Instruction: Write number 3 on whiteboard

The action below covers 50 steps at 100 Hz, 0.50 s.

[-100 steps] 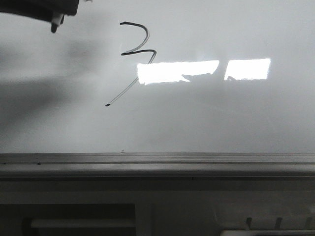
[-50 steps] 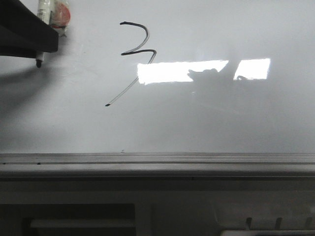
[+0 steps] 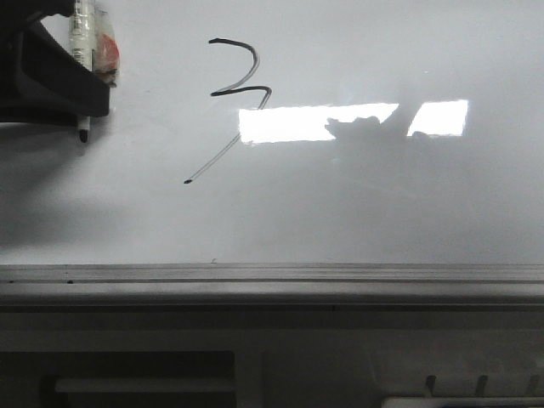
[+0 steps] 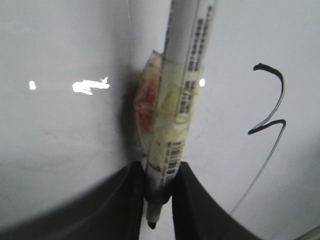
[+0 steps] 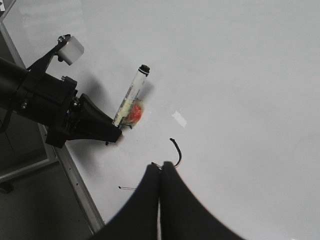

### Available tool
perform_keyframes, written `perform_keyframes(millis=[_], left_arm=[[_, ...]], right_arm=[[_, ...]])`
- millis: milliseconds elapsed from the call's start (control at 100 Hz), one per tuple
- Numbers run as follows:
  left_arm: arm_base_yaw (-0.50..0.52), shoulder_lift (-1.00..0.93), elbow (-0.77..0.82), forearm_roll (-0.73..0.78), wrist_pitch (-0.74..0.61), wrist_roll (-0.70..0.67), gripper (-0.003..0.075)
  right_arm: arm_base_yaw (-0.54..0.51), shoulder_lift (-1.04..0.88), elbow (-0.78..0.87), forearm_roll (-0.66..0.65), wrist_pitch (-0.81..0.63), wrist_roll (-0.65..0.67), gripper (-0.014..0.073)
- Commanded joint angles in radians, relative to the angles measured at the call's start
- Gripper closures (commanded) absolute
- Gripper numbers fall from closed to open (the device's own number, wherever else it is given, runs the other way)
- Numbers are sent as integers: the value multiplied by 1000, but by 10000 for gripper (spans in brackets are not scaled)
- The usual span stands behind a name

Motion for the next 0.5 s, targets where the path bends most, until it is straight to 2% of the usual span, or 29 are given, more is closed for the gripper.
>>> perform_keyframes(millis=[0, 190, 240, 490], left_arm=[[4, 8, -24, -10, -77, -6, 741], [4, 8, -24, -10, -60, -6, 737], [4, 8, -25, -10, -60, -6, 714], [4, 8, -25, -34, -60, -6, 400]], right_arm=[[-5, -12, -24, 39, -55, 4, 656], [-5, -12, -24, 46, -30, 4, 656], [-5, -12, -24, 46, -23, 4, 656], [-5, -12, -24, 55, -19, 4, 656]])
